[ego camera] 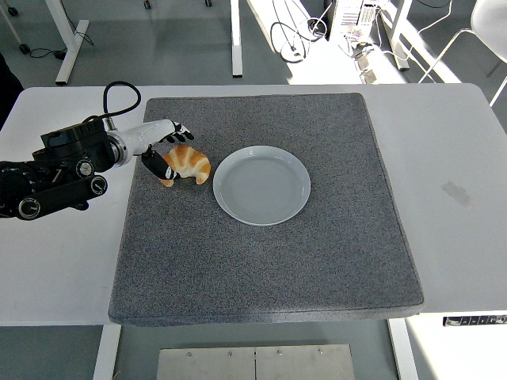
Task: Place the bread on the plate
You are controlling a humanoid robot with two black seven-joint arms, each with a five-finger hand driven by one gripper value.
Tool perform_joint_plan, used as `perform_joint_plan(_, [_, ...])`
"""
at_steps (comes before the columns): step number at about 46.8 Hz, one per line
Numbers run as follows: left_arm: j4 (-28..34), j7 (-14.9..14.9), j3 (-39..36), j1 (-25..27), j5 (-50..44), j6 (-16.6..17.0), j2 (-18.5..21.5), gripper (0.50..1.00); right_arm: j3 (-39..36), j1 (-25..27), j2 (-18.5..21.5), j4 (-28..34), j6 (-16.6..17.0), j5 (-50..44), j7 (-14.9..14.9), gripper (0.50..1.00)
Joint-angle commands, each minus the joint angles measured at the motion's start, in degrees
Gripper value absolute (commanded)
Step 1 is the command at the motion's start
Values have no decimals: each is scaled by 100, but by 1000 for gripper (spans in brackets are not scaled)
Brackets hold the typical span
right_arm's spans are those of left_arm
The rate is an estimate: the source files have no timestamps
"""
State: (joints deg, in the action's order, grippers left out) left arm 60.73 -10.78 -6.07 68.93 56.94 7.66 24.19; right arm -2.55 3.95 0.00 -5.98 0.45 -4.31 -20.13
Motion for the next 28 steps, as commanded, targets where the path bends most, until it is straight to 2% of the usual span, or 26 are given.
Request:
perform_joint_plan(1, [-96, 15, 1, -11, -7, -1, -55, 843, 0, 0, 0, 0, -1, 0, 0, 1000])
perform_joint_plan(7, [-131, 23, 1, -55, -7, -1, -99, 830, 0, 0, 0, 0, -1, 0, 0, 1000])
perform_joint_plan(18, [-131, 23, 1, -64, -7, -10, -99, 693, 0, 0, 0, 0, -1, 0, 0, 1000])
perform_joint_plan(23, [-140, 32, 1, -82, 2, -10, -99, 609, 0, 0, 0, 0, -1, 0, 0, 1000])
perform_joint_plan(28, [-131, 32, 1, -90, 2, -10, -99, 548, -9, 0, 0, 0, -1, 0, 0, 1000])
